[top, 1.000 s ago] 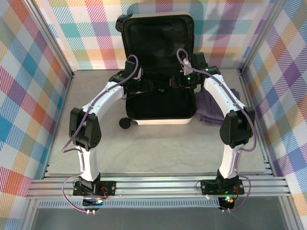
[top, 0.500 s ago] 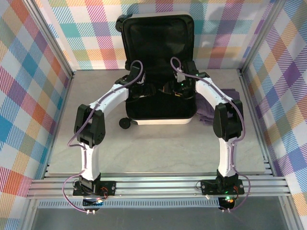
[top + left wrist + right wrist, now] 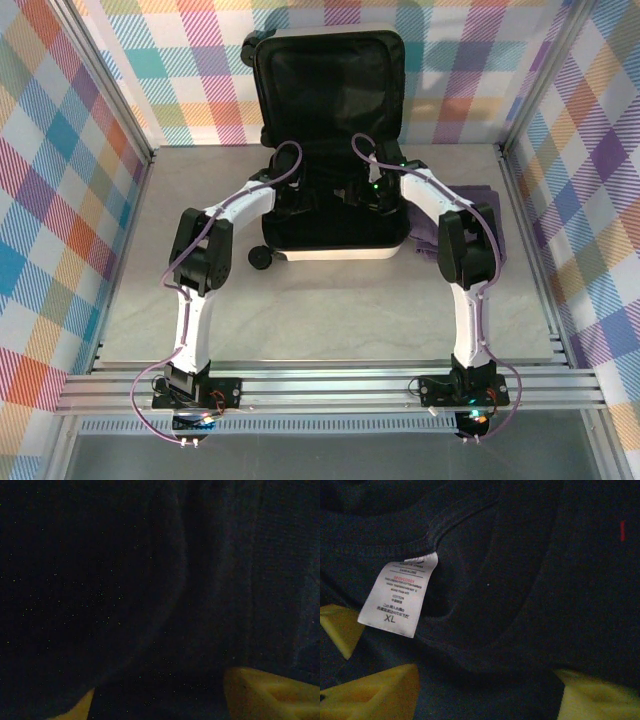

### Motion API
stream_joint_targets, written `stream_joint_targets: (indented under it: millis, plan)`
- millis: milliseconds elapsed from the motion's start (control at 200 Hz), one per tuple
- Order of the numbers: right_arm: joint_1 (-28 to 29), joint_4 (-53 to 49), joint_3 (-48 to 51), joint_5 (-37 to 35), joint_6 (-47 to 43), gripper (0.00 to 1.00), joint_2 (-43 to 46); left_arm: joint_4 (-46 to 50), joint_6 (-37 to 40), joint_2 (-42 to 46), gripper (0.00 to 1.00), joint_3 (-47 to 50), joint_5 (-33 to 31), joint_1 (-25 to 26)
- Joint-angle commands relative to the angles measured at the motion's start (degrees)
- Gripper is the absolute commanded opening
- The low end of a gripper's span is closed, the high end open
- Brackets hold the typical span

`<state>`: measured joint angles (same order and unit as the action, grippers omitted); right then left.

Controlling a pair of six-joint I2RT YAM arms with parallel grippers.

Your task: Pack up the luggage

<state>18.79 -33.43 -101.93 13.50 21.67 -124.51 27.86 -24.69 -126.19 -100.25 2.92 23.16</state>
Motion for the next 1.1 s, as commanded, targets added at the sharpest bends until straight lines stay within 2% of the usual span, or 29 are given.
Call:
stream_joint_targets:
  millis: [0,205,405,605,835,950,1095]
  plan:
    - [-0.9,-1.9,0.9,-3.3,0.6,0.66,-2.1,0.6,-1.1,-0.8,0.68,1.2,-1.1,-1.3]
    - [-0.9,-1.1,1.6,-0.9,-2.5,0.67,3.4,-1.3,-0.5,2.5,0.69,1.9,0.2,-1.3]
    - [-1.1,-3.8,2.5,-2.4,-5.5,0.70,12.8,-3.2,0.0,7.7,0.70,2.3,2.7,-1.3]
    - [-2.0,-5.9,5.4,-5.1,-6.7,0.75,20.2,-7.9,-0.8,16.5,0.72,7.8,4.6,-1.2]
    - [-9.8,-4.4,11.7,-6.2,-3.8,0.78,24.8,-8.2,1.0,28.0,0.74,15.8,3.0,-1.2]
    - [-14.4,-4.5,12.4,-5.3,-1.3,0.79,22.7,-7.8,1.8,33.2,0.75,20.0,1.8,-1.3]
    - [-17.4,-1.6,14.9,-2.5,2.0,0.79,19.4,-7.0,2.2,38.0,0.76,23.7,0.9,-1.3]
